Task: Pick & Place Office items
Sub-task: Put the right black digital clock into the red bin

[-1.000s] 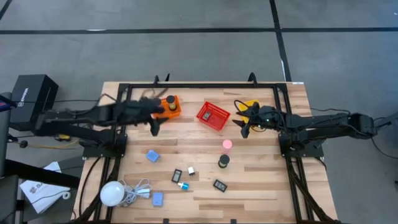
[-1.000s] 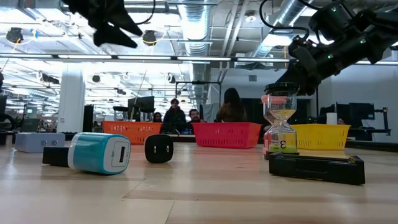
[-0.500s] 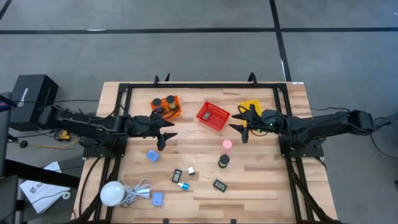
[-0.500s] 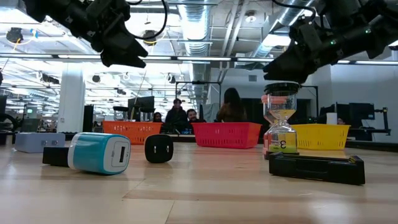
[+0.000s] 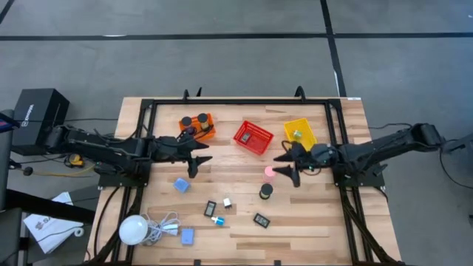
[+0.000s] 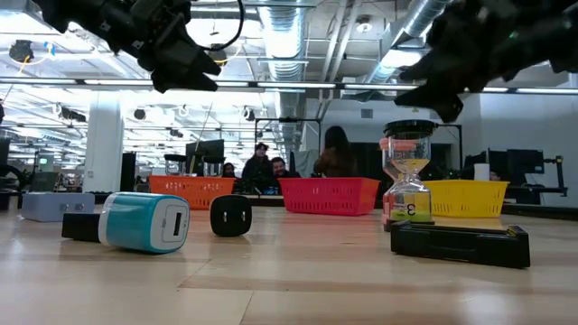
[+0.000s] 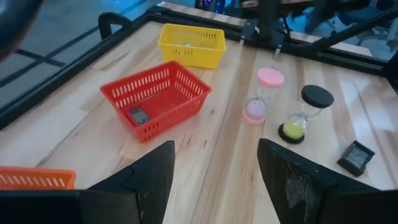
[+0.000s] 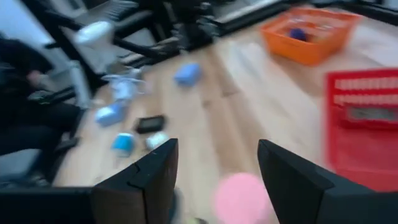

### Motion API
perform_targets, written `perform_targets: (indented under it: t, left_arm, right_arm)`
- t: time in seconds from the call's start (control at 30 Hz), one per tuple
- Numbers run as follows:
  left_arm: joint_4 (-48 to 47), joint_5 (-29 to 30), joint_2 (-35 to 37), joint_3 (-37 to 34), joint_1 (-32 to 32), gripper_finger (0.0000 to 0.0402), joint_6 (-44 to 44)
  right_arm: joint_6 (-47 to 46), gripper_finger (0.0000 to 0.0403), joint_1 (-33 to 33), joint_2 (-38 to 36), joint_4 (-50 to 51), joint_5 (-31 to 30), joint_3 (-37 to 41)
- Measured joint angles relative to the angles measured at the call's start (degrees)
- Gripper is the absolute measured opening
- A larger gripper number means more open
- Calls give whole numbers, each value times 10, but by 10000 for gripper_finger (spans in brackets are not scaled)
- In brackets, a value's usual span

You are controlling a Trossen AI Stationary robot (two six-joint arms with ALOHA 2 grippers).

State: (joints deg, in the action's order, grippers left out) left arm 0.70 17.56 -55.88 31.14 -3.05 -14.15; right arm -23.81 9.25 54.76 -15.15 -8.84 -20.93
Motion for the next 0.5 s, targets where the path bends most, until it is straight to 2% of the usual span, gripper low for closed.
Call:
perform_targets:
  t: [0.1,0.17,0.27,0.33,0.43,0.5]
  left_arm:
    - [4,-7,0,0,-3,223,-41]
    - [10,-35,0,0,-10,223,-88]
    - [7,-134,0,2,-27,223,-97]
    - [8,-179,0,13,-43,223,-104]
    - [11,-188,-10,40,-72,223,-111]
    - [5,-174,-24,56,-91,223,-101]
  right_arm:
    - [-11,206,39,0,2,-1,-25]
    - [-11,200,67,0,18,-9,-48]
    - [-11,190,110,15,65,-32,-87]
    - [-14,184,133,38,94,-38,-110]
    - [-18,177,154,93,117,-46,-148]
    - [-34,174,162,138,139,-42,-179]
